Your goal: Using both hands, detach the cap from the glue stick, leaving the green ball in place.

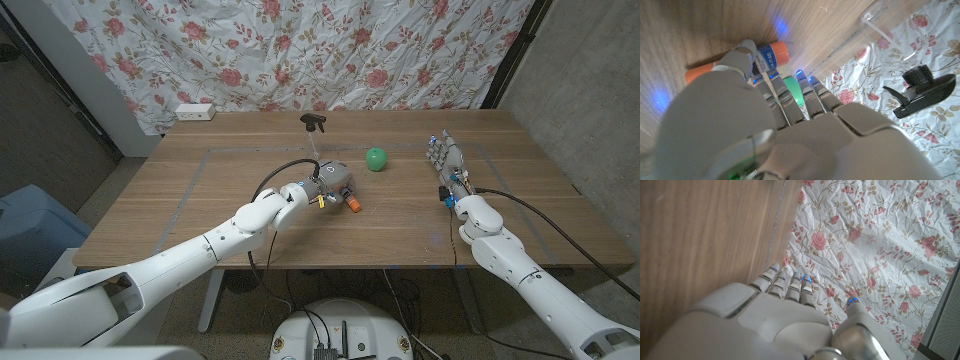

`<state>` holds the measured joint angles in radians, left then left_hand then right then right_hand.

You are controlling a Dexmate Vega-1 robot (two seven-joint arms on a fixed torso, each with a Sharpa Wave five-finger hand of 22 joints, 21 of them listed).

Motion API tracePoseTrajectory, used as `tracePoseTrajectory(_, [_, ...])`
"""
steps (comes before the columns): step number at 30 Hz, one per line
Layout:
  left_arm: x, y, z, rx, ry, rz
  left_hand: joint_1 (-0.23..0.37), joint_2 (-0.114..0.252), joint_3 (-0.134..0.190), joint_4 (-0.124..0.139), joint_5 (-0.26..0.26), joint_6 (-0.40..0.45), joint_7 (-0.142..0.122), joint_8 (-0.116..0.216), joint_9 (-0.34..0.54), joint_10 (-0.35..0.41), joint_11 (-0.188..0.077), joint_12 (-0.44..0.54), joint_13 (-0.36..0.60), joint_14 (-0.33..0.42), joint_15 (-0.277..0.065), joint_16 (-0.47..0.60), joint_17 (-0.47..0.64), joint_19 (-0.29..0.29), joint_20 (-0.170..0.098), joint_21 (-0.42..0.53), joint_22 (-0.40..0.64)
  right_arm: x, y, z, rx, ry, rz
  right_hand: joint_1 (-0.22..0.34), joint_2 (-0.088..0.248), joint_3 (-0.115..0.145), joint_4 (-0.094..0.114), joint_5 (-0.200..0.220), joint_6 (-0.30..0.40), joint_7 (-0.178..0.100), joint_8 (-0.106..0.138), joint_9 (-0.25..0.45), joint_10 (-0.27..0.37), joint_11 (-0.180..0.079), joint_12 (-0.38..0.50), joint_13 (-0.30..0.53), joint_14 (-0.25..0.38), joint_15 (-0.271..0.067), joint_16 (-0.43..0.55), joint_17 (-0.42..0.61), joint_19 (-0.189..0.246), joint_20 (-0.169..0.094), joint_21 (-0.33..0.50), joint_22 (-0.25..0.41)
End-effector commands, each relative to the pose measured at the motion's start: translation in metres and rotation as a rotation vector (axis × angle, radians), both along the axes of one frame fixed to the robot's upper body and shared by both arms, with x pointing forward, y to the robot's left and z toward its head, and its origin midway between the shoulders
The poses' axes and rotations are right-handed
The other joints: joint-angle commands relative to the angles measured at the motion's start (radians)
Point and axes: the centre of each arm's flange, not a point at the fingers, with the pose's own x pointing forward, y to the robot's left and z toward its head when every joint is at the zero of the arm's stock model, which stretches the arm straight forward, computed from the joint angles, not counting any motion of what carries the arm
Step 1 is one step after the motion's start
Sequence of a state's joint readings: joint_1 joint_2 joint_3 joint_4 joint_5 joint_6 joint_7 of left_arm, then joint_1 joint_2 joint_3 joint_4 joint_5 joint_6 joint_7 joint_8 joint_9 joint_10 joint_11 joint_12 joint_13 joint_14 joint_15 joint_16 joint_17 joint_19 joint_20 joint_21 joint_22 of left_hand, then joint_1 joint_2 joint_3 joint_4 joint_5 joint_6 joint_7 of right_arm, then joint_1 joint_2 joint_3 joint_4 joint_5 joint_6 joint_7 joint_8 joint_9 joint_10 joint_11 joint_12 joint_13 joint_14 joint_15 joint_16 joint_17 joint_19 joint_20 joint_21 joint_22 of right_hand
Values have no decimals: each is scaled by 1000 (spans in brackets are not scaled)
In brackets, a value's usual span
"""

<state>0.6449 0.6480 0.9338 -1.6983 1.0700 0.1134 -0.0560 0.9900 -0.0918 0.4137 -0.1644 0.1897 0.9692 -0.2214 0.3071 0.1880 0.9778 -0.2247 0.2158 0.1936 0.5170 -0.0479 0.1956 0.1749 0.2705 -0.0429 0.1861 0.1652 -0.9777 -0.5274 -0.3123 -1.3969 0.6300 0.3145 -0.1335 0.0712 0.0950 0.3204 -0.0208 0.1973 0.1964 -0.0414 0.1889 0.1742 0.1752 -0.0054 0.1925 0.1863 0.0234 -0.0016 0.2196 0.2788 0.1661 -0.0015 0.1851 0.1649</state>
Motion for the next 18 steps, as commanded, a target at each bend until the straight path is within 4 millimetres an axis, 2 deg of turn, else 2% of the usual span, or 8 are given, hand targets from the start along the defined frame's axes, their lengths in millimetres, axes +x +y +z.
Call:
tracePoseTrajectory(1, [2,3,2,2,11,18,0,24,-13,3,5,49,13,6,1,39,-1,14,6,19,-147,8,3,9,1,3,4,-1,0,1,-1,-4,-2,-4,36,6,1,4,8,-1,4,3,5,1,4,3,8,3,8,0,9,6,6,3])
tracePoseTrajectory(7, [2,6,6,2,10,18,2,41,-25,3,8,81,20,6,2,81,-1,19,8,38,-148,12,5,8,1,3,4,0,0,1,0,-3,-2,-4,36,6,1,4,9,-1,3,3,5,1,4,3,8,4,8,0,9,7,6,3])
tracePoseTrajectory(18, [1,11,14,3,-1,24,4,48,-30,2,9,87,24,4,3,98,-1,21,9,49,-152,15,6,11,0,3,4,1,2,4,-3,-8,-7,-5,37,7,1,4,10,-2,3,3,4,2,3,3,6,4,8,-1,9,8,5,3])
